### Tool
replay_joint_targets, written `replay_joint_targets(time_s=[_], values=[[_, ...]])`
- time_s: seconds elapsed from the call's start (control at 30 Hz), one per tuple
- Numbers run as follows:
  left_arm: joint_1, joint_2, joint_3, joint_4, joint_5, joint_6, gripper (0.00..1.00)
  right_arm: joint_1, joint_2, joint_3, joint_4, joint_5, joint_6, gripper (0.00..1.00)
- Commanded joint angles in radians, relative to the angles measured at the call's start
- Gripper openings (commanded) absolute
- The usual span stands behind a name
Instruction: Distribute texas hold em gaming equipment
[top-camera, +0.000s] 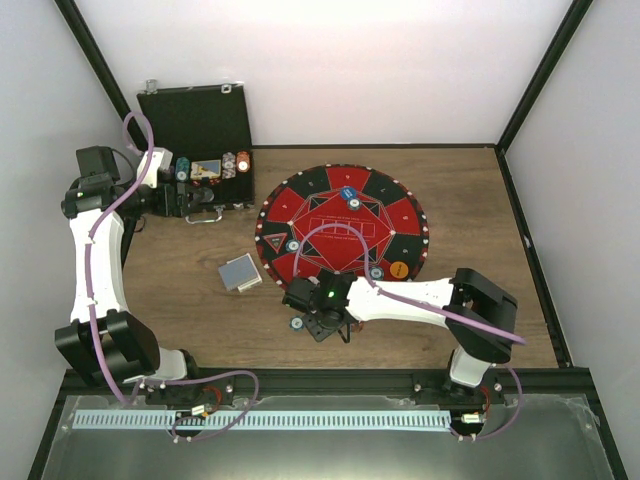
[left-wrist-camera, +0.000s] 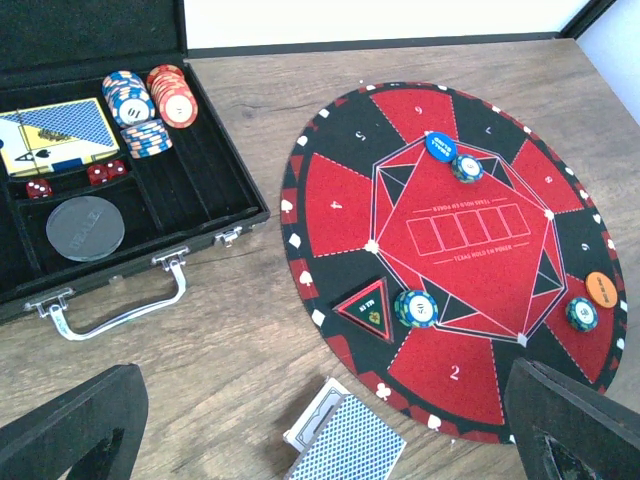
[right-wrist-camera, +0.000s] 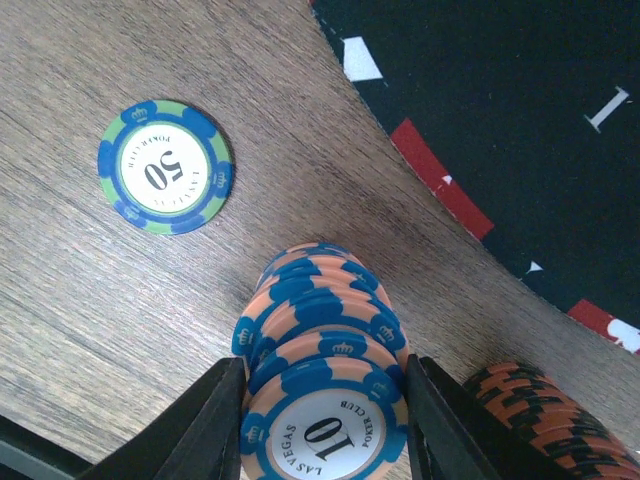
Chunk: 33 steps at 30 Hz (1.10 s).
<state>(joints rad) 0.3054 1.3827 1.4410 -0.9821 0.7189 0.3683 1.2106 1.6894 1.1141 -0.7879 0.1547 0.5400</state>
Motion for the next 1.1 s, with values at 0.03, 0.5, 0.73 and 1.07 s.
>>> replay_joint_targets(time_s=[0.03,0.5,0.73,1.07], values=[[0.006,-0.024,0.03,-0.007,0.01,0.002,1.0,0.007,-0.011,0.059,-0.039,0.03,0.014,0.22],[0.006,-0.026,0.031,-0.007,0.016,-0.001,1.0,-0.128,0.138,0.344,-0.076,0.082,-0.121,0.14],[0.006,-0.027,0.033,-0.007,0.025,-0.004,1.0,-0.227,0.374,0.541,-0.06,0.054,-0.217,0.12],[0.006,-0.024,0.033,-0.006,0.025,0.002,1.0,-0.273,0.631,0.81,-0.091,0.028,-0.233,0.09]])
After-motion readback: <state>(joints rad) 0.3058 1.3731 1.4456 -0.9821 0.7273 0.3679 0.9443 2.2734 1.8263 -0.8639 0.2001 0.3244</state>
